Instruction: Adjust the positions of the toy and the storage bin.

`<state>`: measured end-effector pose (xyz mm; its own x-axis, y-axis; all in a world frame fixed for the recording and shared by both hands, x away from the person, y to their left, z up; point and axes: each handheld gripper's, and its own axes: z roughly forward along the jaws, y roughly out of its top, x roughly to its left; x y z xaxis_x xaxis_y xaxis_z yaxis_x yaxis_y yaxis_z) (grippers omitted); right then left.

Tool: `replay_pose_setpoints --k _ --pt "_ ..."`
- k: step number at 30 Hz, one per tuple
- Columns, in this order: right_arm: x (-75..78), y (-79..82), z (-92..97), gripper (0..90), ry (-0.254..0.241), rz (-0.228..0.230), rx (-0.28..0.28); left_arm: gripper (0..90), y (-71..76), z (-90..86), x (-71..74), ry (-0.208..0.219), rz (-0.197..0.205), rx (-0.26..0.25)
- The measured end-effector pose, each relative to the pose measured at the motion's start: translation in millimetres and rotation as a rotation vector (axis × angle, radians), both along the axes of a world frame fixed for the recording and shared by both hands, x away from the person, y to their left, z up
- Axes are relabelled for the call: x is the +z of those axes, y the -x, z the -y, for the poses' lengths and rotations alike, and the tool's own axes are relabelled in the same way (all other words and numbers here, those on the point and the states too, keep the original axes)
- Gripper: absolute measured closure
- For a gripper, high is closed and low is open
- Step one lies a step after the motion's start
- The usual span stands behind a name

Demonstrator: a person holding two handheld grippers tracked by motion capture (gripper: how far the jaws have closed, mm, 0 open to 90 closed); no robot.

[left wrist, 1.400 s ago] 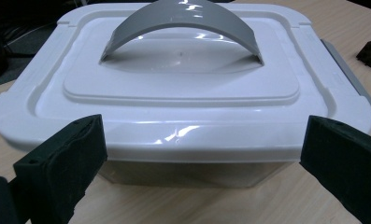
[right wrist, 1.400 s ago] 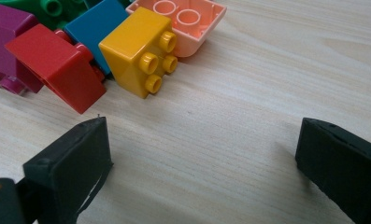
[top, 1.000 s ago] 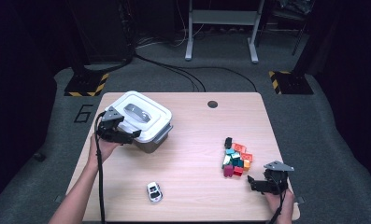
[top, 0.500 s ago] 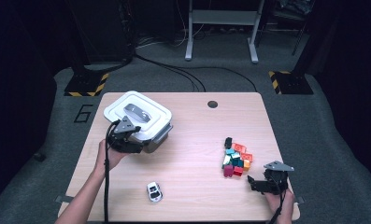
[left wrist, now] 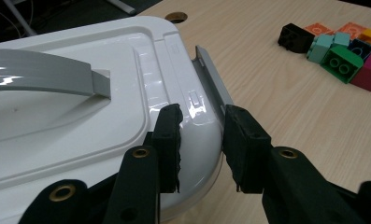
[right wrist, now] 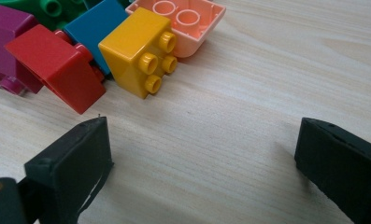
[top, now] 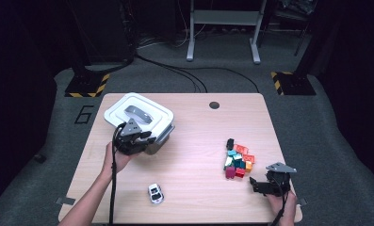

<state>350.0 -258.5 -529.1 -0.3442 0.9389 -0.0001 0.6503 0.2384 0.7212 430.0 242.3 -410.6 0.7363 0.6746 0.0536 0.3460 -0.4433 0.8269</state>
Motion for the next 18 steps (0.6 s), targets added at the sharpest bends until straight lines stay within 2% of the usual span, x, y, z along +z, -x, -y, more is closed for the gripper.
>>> replay_pose_setpoints --k 4,6,18 --pt "0.0 0.0 0.0 2.9 0.000 0.000 0.000 67.1 -1.0 6.8 0.4 -0.008 0.007 0.017" --pt "0.0 0.0 0.0 2.9 0.000 0.000 0.000 67.0 -3.0 15.5 -0.1 0.003 0.008 0.038" --pt "0.0 0.0 0.0 2.9 0.000 0.000 0.000 65.9 -11.7 52.2 0.5 0.009 -0.001 0.055"
